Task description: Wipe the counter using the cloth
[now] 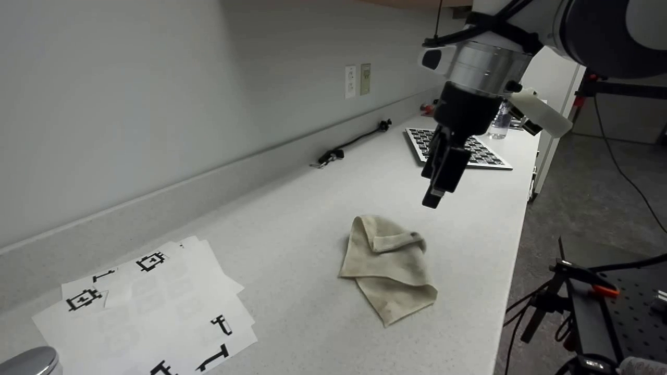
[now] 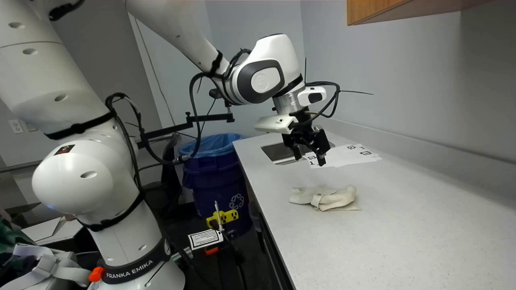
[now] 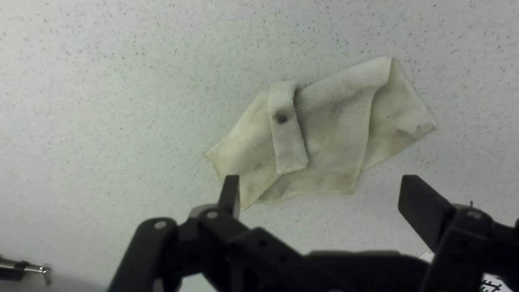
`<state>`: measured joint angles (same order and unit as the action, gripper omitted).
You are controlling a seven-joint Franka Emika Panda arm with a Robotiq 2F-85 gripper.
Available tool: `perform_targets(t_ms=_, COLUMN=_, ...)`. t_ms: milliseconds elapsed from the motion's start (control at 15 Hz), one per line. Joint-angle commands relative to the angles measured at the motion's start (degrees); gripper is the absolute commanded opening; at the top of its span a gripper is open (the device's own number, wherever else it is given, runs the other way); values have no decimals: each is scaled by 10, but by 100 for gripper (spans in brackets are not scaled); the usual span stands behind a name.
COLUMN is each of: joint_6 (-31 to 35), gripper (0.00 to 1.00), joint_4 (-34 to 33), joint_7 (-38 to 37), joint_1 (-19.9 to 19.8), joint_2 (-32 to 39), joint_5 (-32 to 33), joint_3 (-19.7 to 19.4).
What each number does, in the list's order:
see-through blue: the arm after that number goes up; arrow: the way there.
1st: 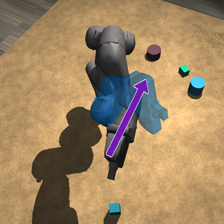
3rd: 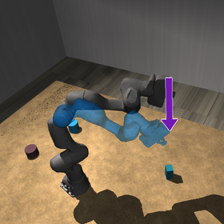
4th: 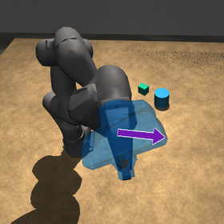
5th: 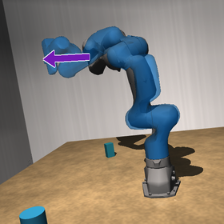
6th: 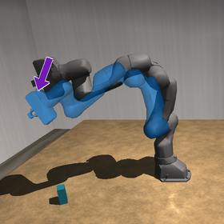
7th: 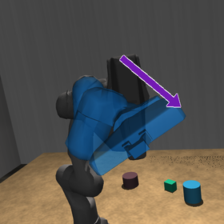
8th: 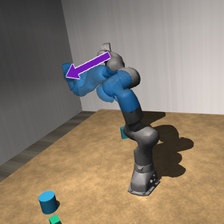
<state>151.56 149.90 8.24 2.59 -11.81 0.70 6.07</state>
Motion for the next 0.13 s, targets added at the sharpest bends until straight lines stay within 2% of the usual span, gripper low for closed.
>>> perform_targets(t_ms=0, joint_6=-1, gripper=100, joint_4=0, joint_7=-3, joint_1=10, joint_2=0, joint_5=4, joint_3=-10)
perform_targets(t_ms=67, joint_6=-1, gripper=100, joint_4=0, joint_7=-3, joint_1=10, joint_2=-1, joint_5=4, joint_3=-10)
